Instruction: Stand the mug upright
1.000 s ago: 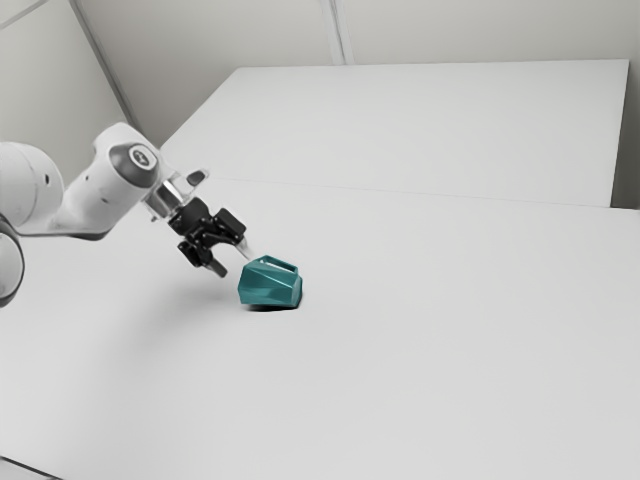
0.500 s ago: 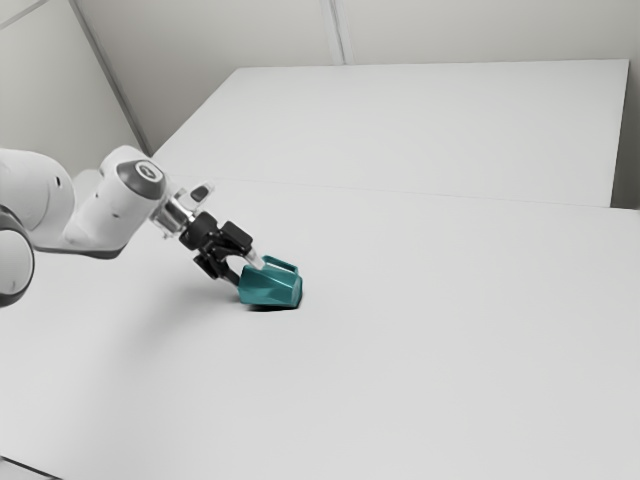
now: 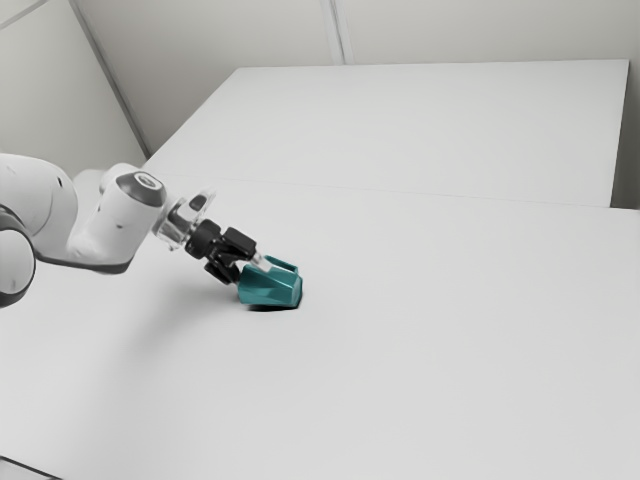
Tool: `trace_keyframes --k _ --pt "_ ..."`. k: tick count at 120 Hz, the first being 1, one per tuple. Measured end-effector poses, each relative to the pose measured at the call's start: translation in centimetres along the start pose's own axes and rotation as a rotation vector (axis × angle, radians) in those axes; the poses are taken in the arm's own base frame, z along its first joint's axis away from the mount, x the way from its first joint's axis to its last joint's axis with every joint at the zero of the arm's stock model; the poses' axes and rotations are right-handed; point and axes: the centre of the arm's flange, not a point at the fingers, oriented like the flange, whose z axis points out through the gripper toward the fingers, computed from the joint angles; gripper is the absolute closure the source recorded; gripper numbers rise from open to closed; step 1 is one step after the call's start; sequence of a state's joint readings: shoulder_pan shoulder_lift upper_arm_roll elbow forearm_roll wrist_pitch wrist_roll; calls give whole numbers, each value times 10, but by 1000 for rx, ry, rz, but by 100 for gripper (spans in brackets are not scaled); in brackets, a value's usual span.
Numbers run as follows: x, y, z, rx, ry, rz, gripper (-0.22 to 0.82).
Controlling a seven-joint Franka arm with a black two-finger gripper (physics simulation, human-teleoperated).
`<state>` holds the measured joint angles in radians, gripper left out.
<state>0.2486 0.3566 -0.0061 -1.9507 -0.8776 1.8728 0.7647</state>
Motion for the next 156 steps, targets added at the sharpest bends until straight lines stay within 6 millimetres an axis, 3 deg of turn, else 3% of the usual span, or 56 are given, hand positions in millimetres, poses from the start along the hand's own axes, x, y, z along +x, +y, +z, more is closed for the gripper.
trace_keyframes --k 30,47,76,115,156 --pt "1 1 1 -17 17 48 52" --pt "1 2 1 -21 22 74 66" --pt "7 12 -3 -14 31 127 75" --pt "9 21 -6 -8 36 169 77" --pt "14 70 -18 61 9 281 78"
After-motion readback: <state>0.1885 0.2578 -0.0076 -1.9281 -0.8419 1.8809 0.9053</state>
